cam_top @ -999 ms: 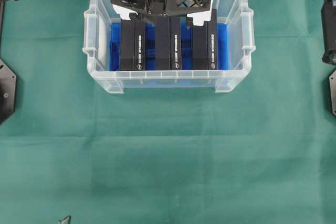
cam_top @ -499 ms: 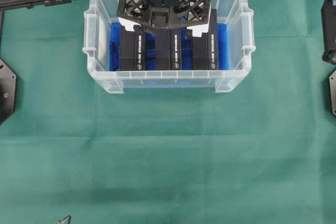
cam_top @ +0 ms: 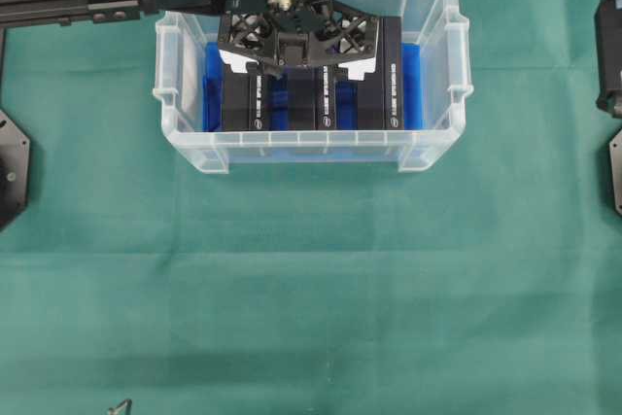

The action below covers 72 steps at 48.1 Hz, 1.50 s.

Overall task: Take the box out of the case with the left arm.
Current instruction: 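Close the left gripper on the middle black box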

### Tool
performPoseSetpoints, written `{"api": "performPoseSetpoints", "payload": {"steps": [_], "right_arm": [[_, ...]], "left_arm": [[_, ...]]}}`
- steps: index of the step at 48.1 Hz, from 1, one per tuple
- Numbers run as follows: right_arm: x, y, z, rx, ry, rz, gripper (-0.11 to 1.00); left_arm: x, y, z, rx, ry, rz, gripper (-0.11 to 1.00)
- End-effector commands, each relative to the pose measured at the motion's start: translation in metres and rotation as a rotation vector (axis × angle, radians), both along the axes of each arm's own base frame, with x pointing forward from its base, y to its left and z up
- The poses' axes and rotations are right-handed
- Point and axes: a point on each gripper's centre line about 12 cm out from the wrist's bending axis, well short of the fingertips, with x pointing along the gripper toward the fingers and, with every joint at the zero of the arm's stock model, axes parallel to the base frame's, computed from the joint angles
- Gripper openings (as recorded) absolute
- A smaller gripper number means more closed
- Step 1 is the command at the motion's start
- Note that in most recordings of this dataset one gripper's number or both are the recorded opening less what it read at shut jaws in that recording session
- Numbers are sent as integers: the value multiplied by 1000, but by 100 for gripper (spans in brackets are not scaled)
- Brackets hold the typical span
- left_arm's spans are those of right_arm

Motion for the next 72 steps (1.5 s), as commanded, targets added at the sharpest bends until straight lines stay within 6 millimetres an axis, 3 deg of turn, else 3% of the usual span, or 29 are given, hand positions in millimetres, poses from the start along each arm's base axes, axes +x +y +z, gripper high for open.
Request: {"api": "performPoseSetpoints", "payload": {"steps": [1,45,72], "right_arm": [[1,0,3,-3,-15,-2,0],[6,-1,2,-7,-32,1,0],[6,-1,2,-7,-34,2,0]], "left_arm": [[-1,4,13,19,-44,2,89],[2,11,-20,15,-45,29,89],[5,10,-17,6,-62,27,86]]}}
